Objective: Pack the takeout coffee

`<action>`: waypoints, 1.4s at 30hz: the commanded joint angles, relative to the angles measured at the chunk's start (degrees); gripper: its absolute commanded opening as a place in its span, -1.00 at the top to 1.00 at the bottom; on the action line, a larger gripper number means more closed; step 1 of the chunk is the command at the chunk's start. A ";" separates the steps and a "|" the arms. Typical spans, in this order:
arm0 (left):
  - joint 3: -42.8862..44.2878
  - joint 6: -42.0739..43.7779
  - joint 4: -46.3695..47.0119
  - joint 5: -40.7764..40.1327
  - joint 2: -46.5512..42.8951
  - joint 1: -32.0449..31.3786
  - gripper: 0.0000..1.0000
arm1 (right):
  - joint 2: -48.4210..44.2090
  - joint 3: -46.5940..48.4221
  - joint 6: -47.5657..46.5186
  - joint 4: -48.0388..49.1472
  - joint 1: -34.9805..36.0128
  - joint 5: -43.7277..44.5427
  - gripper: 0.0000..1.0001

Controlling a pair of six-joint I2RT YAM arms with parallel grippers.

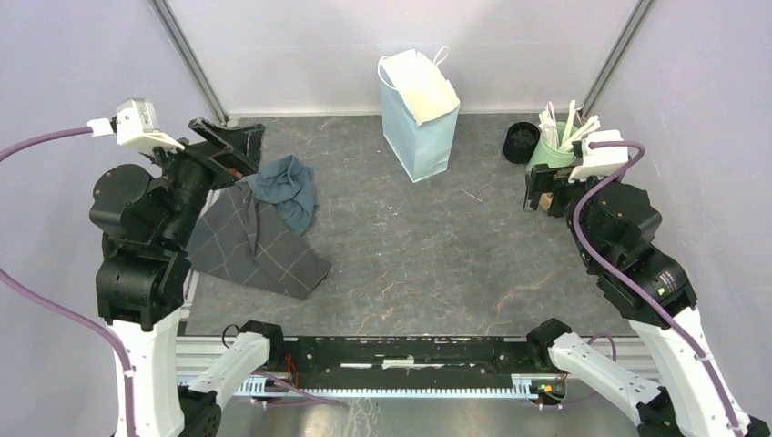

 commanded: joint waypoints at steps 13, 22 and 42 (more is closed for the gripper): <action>-7.49 1.10 -0.68 12.10 -0.96 4.85 -0.99 | 6.24 -1.70 1.87 -14.17 -10.33 -20.81 -0.96; -8.78 7.18 -3.10 11.61 0.47 0.41 -0.99 | 11.56 -8.30 5.40 -11.84 -23.32 -22.56 -0.86; -13.06 15.27 -6.53 9.88 5.33 -14.53 -0.99 | 27.69 2.17 6.73 -16.35 -52.36 -18.83 -0.50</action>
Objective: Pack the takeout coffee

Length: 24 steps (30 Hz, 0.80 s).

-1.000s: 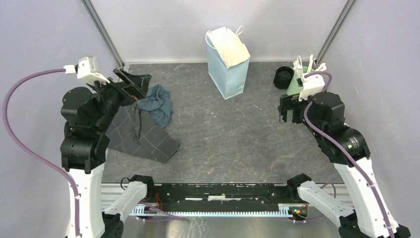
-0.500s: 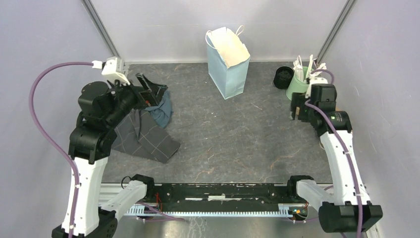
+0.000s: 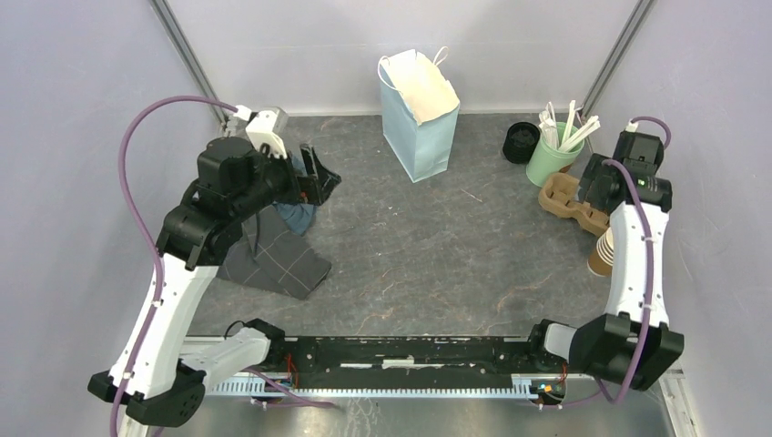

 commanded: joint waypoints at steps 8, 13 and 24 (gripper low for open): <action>-7.35 4.18 2.17 1.54 -3.33 -1.43 -0.99 | 4.78 3.15 -0.41 -1.03 -11.96 -4.54 -0.15; -6.38 4.51 1.28 0.86 -2.68 -1.47 -0.99 | 6.42 2.20 -0.44 -0.89 -13.21 -5.27 -0.07; -5.75 5.07 1.10 0.25 -1.50 -1.43 -0.99 | 9.77 -1.12 0.29 1.33 -13.97 -5.62 0.11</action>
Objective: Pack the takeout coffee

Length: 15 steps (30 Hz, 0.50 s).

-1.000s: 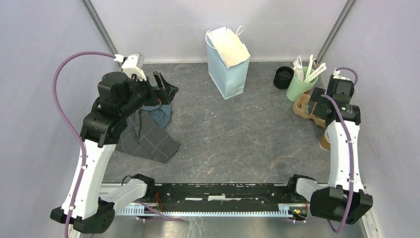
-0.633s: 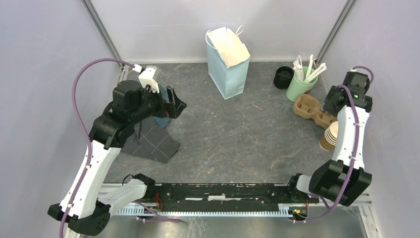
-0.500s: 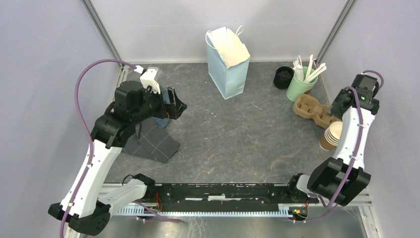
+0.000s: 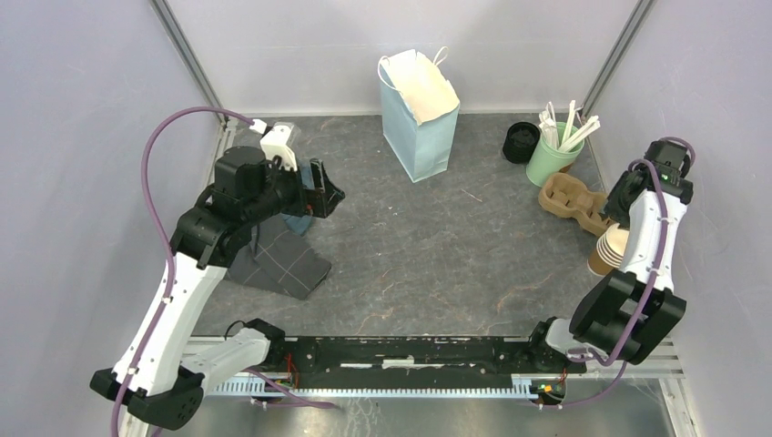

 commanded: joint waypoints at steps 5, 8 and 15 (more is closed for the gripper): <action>1.58 3.58 1.40 -0.61 0.73 -0.21 -0.99 | 1.10 -2.13 1.10 2.36 -1.53 1.27 0.24; 1.75 3.90 1.63 -1.03 1.04 -0.21 -0.99 | 1.57 -2.38 1.16 2.68 -1.66 1.06 0.33; 2.16 3.89 1.76 -1.14 1.73 -0.25 -0.99 | 2.52 -2.72 1.17 3.06 -1.63 0.16 0.39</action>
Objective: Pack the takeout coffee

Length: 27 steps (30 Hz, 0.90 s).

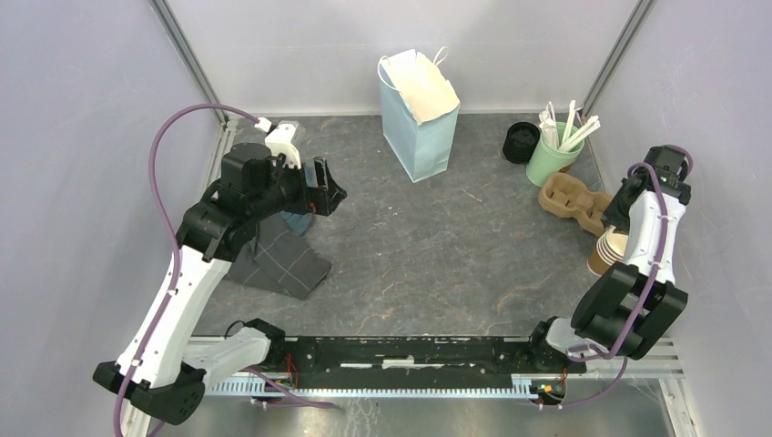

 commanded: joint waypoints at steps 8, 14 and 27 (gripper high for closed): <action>2.38 4.26 1.46 -1.20 0.17 -0.25 -0.99 | 1.97 0.45 0.50 1.93 -0.32 0.29 0.50; 2.64 4.21 1.82 -0.99 0.31 -0.21 -0.99 | 1.76 0.24 0.49 1.69 -0.31 0.64 0.76; 2.44 3.86 2.66 -0.20 0.12 -0.37 -0.99 | -2.31 -1.31 0.30 -0.22 0.61 1.03 1.00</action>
